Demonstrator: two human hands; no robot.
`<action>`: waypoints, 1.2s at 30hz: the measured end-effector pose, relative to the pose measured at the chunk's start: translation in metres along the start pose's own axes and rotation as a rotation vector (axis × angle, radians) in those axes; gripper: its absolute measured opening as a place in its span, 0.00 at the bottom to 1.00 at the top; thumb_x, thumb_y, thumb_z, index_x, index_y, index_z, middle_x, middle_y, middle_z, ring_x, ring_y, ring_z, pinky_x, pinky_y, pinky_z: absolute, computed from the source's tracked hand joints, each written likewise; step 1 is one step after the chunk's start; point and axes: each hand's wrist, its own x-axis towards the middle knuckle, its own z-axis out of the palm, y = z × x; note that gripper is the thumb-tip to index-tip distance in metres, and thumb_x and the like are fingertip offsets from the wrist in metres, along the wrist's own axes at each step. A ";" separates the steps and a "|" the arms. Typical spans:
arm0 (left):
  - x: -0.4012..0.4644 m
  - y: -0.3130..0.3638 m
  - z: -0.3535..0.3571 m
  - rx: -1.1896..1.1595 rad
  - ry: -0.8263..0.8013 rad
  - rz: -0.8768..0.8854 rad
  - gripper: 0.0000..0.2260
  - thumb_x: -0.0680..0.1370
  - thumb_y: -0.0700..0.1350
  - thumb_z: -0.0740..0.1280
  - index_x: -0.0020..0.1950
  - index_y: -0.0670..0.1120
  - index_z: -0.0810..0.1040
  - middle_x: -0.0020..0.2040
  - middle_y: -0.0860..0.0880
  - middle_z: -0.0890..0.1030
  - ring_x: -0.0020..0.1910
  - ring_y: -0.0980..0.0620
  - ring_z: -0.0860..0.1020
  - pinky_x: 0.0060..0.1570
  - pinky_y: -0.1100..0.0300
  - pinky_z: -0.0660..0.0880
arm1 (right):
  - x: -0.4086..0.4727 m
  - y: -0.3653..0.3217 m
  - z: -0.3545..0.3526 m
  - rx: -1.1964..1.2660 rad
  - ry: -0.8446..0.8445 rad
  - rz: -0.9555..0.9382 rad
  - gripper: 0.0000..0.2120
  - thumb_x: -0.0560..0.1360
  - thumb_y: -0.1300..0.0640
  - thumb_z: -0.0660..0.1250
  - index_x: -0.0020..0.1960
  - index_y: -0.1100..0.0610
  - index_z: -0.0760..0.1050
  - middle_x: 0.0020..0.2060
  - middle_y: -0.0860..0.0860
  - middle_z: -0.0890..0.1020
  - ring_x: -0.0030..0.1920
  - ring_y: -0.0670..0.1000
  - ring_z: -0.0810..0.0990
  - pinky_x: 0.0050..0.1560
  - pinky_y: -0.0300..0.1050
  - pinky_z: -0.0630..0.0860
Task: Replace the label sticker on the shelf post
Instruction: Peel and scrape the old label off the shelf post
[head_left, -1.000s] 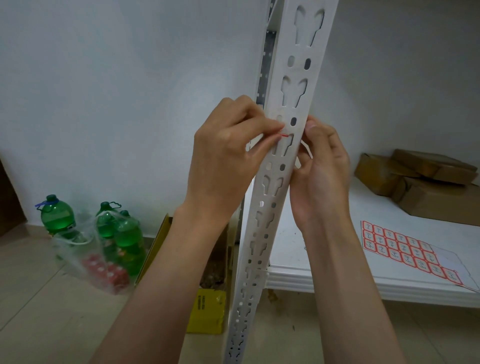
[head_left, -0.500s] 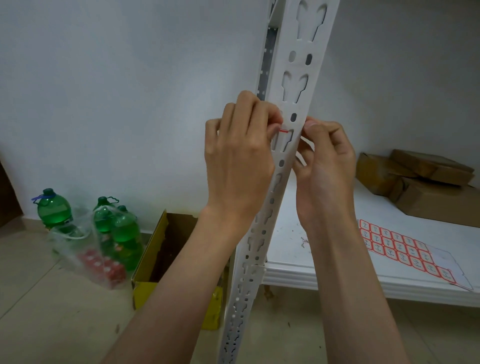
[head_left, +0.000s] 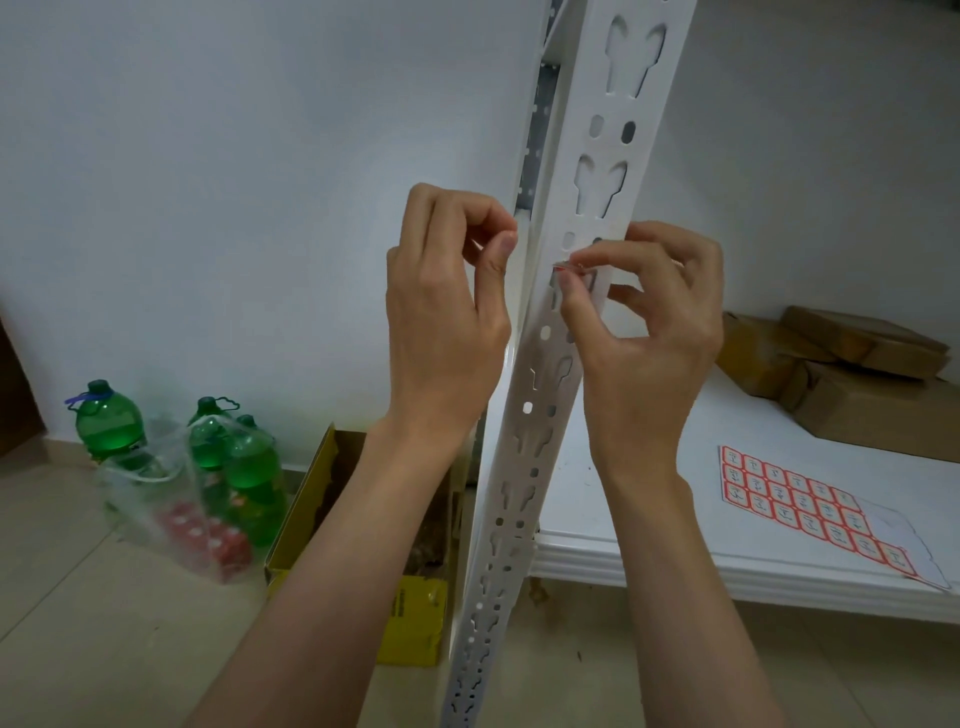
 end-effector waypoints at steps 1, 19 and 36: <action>0.000 0.000 0.000 0.000 -0.007 0.000 0.05 0.79 0.40 0.65 0.50 0.39 0.79 0.49 0.43 0.78 0.45 0.55 0.74 0.47 0.73 0.68 | -0.001 0.000 0.001 -0.018 0.030 -0.015 0.05 0.74 0.56 0.75 0.48 0.55 0.83 0.54 0.55 0.79 0.57 0.43 0.75 0.54 0.43 0.81; -0.005 0.008 -0.001 -0.019 -0.063 0.018 0.03 0.79 0.40 0.67 0.49 0.40 0.79 0.48 0.46 0.78 0.44 0.56 0.74 0.48 0.73 0.68 | -0.015 -0.010 0.014 -0.096 0.116 -0.006 0.03 0.74 0.63 0.75 0.47 0.62 0.82 0.53 0.61 0.78 0.58 0.43 0.73 0.57 0.24 0.70; -0.010 0.011 0.005 -0.032 -0.064 0.013 0.04 0.79 0.42 0.68 0.49 0.41 0.80 0.48 0.46 0.80 0.44 0.55 0.75 0.48 0.74 0.70 | -0.015 -0.008 0.017 -0.052 0.185 -0.026 0.04 0.74 0.63 0.75 0.47 0.63 0.84 0.50 0.62 0.80 0.56 0.45 0.76 0.56 0.24 0.70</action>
